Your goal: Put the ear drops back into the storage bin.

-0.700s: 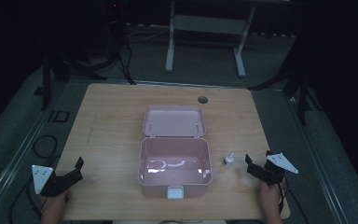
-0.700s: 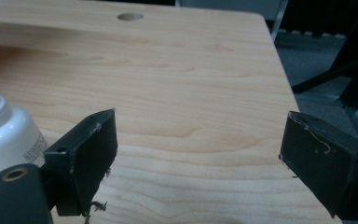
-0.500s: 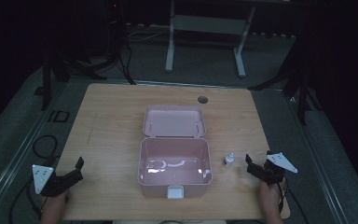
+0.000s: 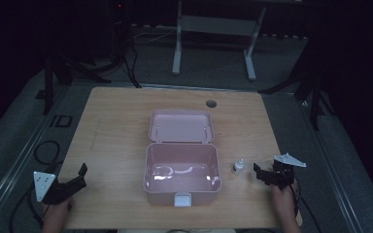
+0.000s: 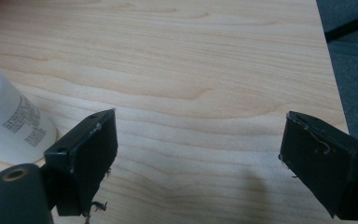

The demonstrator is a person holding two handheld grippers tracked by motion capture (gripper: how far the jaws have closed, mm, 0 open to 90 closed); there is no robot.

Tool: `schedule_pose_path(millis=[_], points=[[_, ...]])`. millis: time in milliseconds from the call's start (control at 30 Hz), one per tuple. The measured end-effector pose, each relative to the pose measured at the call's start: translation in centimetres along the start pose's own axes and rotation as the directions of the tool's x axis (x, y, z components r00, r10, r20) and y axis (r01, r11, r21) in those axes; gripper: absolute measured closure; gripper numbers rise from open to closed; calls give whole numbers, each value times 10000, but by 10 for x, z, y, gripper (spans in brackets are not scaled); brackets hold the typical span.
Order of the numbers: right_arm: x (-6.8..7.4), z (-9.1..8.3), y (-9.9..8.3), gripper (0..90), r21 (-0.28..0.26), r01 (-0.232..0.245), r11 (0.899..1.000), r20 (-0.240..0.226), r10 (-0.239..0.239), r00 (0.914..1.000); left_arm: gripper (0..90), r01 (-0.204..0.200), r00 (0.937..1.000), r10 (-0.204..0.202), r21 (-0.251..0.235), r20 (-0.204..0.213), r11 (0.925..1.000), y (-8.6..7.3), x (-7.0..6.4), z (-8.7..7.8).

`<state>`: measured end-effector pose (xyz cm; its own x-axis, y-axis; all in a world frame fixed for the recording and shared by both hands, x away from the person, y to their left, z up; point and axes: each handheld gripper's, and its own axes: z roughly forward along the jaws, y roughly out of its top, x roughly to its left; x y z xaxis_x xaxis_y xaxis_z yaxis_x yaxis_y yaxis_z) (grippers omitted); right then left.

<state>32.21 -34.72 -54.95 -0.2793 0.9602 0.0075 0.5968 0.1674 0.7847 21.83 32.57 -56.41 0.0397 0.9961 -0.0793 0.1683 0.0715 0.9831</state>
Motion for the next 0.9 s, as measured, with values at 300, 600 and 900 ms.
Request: schedule_pose_path(millis=[300, 600, 900], points=[[0, -6, 14, 108, 1437, 616, 9877, -518, -547, 9972, 4, 3, 10000, -3, 23, 5, 10000, 0, 0, 0], [2, -6, 28, 108, 3614, 1014, 9269, -906, -733, 9932, 5, -13, 10000, 13, 8, 12, 10000, 0, 0, 0], [9, -7, 37, 107, 5372, 1883, 8222, -1635, -1175, 9795, 4, 1, 10000, -1, -3, 22, 10000, 0, 0, 0]])
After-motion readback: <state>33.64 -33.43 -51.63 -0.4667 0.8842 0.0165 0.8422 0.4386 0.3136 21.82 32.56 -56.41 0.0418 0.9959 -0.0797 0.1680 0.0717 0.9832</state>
